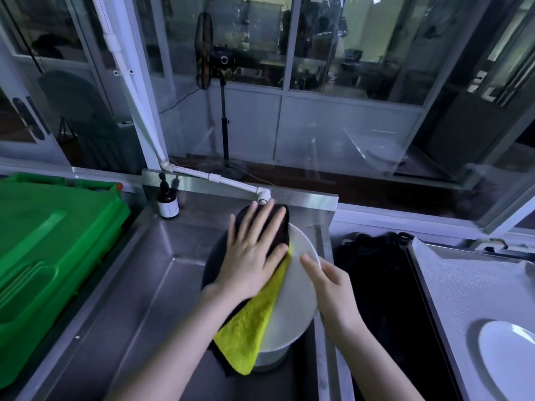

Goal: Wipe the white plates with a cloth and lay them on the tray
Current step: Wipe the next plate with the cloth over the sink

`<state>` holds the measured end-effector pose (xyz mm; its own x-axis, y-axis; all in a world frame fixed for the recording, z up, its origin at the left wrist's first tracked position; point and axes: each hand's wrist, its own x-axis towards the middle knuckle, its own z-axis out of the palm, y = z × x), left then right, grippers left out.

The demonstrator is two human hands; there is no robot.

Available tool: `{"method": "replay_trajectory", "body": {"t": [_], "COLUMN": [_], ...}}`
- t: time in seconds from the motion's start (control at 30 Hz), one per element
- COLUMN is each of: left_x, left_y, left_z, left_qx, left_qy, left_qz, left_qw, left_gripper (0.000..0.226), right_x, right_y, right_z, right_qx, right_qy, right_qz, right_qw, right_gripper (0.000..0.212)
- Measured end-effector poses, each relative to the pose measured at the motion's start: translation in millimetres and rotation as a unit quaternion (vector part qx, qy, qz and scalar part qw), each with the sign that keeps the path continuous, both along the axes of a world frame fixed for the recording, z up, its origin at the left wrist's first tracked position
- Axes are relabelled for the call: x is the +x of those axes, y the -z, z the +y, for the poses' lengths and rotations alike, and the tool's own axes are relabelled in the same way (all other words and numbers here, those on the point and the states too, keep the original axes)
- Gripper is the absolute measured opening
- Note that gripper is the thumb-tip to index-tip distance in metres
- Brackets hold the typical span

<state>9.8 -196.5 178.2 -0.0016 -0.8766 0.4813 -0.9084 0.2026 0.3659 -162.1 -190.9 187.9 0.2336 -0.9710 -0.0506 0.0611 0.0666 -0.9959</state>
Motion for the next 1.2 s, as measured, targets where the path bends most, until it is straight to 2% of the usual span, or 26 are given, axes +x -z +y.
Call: {"method": "replay_trajectory", "body": {"t": [0.07,0.13,0.2,0.27,0.33,0.43,0.53,0.63,0.73,0.87,0.97,1.03,1.1,1.2], "left_x": [18,31,38,37,34,36,42,42,40,46,38,31,35,48], "left_y": [-7,-12,-11,-10,-10,-20,-28,-24,-20,-29,-34,-34,-32,-24], "left_z": [-4,-4,-4,-1,1,1,3,10,12,9,5,3,5,16], "left_qx": [-0.011,0.018,0.054,0.065,0.07,0.113,0.129,0.052,0.021,0.076,0.113,0.112,0.127,0.141], "left_qy": [-0.027,-0.034,-0.024,0.003,0.029,0.073,0.097,0.015,-0.052,-0.007,0.034,0.059,0.081,0.095], "left_qz": [0.042,0.161,0.261,0.31,0.318,0.268,0.282,0.384,0.407,0.376,0.316,0.273,0.285,0.38], "left_qw": [0.999,0.986,0.964,0.948,0.945,0.954,0.946,0.922,0.912,0.923,0.941,0.954,0.947,0.909], "left_gripper": [0.055,0.04,0.031,0.028,0.026,0.027,0.022,0.018,0.038,0.026,0.03,0.025,0.024,0.038], "right_x": [-8,-11,-10,-6,-2,3,1,-7,-8,-11,0,7,3,-11], "right_y": [-7,-14,-18,-21,-22,-23,-30,-32,-29,-34,-44,-43,-40,-33], "right_z": [-4,-13,-25,-31,-32,-32,-39,-43,-42,-42,-39,-35,-36,-43], "right_qx": [-0.044,-0.08,-0.108,-0.133,-0.168,-0.215,-0.233,-0.203,-0.139,-0.189,-0.254,-0.288,-0.273,-0.211], "right_qy": [-0.025,-0.01,0.004,0.006,-0.013,-0.047,-0.031,0.055,0.103,0.037,-0.048,-0.085,-0.067,0.018], "right_qz": [0.049,0.094,0.153,0.215,0.248,0.297,0.298,0.217,0.143,0.206,0.3,0.319,0.306,0.256], "right_qw": [0.998,0.992,0.982,0.967,0.954,0.929,0.925,0.953,0.975,0.959,0.918,0.899,0.91,0.943], "right_gripper": [0.031,0.027,0.034,0.043,0.041,0.034,0.037,0.046,0.049,0.05,0.036,0.029,0.025,0.042]}}
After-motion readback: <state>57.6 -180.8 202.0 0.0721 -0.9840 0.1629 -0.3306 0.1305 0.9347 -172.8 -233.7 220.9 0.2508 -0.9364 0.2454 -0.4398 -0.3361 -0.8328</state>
